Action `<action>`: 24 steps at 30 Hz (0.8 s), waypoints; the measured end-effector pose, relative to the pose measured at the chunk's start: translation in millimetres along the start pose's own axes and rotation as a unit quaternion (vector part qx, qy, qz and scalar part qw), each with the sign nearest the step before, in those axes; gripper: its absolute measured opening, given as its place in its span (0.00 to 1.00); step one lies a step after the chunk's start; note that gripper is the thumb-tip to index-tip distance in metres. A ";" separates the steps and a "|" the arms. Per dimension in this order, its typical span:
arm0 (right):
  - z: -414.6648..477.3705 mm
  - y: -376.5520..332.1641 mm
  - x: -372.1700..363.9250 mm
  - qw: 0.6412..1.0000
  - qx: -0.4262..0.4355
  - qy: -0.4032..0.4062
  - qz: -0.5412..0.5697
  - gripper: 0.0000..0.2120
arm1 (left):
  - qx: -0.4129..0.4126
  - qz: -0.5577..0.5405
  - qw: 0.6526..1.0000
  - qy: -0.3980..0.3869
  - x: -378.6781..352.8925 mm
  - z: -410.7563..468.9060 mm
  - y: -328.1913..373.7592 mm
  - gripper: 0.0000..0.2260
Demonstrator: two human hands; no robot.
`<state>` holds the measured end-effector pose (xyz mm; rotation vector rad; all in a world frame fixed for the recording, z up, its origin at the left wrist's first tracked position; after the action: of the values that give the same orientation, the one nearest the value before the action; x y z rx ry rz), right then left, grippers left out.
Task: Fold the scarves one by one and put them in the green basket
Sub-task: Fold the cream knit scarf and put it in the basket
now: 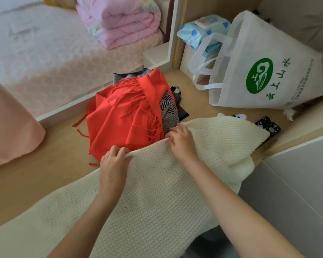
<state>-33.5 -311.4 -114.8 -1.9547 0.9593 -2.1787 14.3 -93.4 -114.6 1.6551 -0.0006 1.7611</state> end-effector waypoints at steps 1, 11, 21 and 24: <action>3.7 -0.4 3.7 1.000 0.004 0.022 -0.010 0.07 | 0.008 -0.024 1.000 0.017 7.2 2.8 2.5 0.05; -32.3 -18.8 -0.5 0.996 0.002 0.088 0.027 0.17 | -0.043 -0.006 0.996 0.079 -2.4 -24.3 22.9 0.15; -171.8 35.4 -59.6 0.986 -0.035 -0.110 -0.121 0.34 | -0.088 0.121 0.969 -0.198 -70.9 -108.7 -0.8 0.32; -153.4 33.3 -54.6 0.985 -0.042 -0.128 -0.107 0.35 | -0.063 0.126 0.969 -0.204 -71.6 -101.0 -0.7 0.31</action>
<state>-175.1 -252.7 -178.9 -2.4055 0.8490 -1.9408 -78.7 -81.5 -195.5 1.9592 -0.5216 1.5250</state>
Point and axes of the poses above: each hand's wrist, its own z-axis towards the middle knuckle, its own x-axis out of the back of the hand, y = z × x, the point moved 3 cm from there along z, towards the middle knuckle
